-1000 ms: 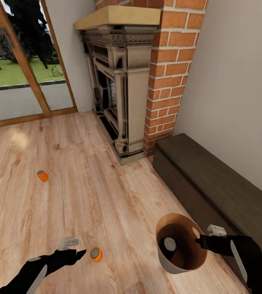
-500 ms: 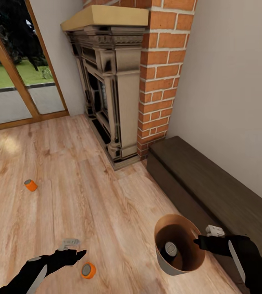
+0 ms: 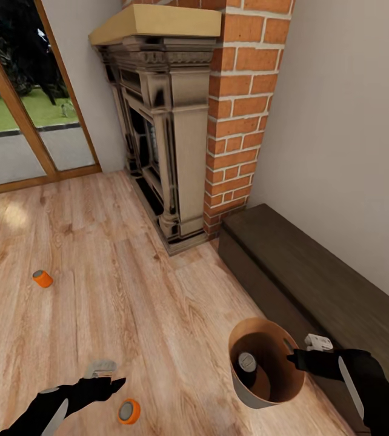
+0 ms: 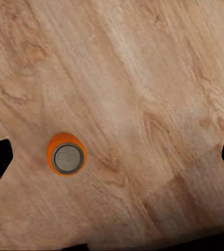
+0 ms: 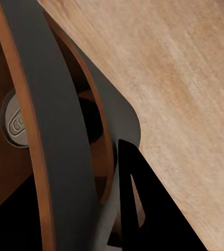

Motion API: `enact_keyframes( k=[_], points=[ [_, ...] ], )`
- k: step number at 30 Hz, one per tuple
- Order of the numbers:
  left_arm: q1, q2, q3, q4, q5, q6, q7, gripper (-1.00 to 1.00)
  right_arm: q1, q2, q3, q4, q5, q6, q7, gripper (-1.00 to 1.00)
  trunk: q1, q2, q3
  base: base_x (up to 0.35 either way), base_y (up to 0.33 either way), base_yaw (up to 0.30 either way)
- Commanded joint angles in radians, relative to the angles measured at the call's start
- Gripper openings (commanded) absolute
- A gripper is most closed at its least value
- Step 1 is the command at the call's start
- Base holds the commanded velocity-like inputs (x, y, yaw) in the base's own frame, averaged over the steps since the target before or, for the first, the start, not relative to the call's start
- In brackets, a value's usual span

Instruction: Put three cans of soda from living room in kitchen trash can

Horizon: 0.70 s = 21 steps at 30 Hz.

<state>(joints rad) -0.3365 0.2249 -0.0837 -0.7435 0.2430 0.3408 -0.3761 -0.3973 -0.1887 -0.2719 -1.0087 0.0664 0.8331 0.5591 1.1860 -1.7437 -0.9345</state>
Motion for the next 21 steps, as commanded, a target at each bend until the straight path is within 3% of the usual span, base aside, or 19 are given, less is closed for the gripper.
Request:
enact_keyframes(
  k=[1, 4, 9, 11, 15, 21],
  points=[
    [-0.003, 0.000, 0.001, 0.035, 0.002, -0.018, 0.001, 1.00, 0.000, 0.000, 0.005, 0.000, -0.018, 0.006, 0.002, -1.00, 0.004, -0.007, -0.003, 0.003, 0.000, 0.000],
    [-0.011, 0.000, 0.002, 0.086, 0.002, -0.072, 0.008, 1.00, -0.001, 0.000, 0.019, -0.006, -0.017, 0.006, 0.001, -1.00, 0.015, -0.028, -0.013, 0.001, 0.000, 0.000],
    [-0.015, 0.002, 0.008, 0.107, 0.003, -0.163, 0.096, 1.00, -0.020, 0.006, 0.065, -0.011, -0.017, 0.025, -0.002, -1.00, 0.035, -0.063, -0.028, 0.000, 0.000, 0.000],
    [-0.015, 0.002, 0.010, 0.109, 0.004, -0.184, 0.113, 1.00, -0.065, 0.017, 0.080, -0.012, -0.017, 0.052, -0.023, -1.00, 0.042, -0.077, -0.034, 0.000, 0.000, 0.000],
    [-0.015, 0.002, 0.012, 0.110, 0.004, -0.194, 0.122, 1.00, -0.123, 0.040, 0.096, -0.013, -0.020, 0.089, -0.101, -1.00, 0.058, -0.105, -0.047, 0.000, 0.000, 0.000],
    [-0.013, 0.000, 0.003, 0.111, 0.003, -0.197, 0.127, 1.00, -0.143, 0.063, 0.123, -0.013, -0.021, 0.104, -0.145, -1.00, 0.081, -0.147, -0.069, 0.000, 0.000, 0.000]
  ],
)
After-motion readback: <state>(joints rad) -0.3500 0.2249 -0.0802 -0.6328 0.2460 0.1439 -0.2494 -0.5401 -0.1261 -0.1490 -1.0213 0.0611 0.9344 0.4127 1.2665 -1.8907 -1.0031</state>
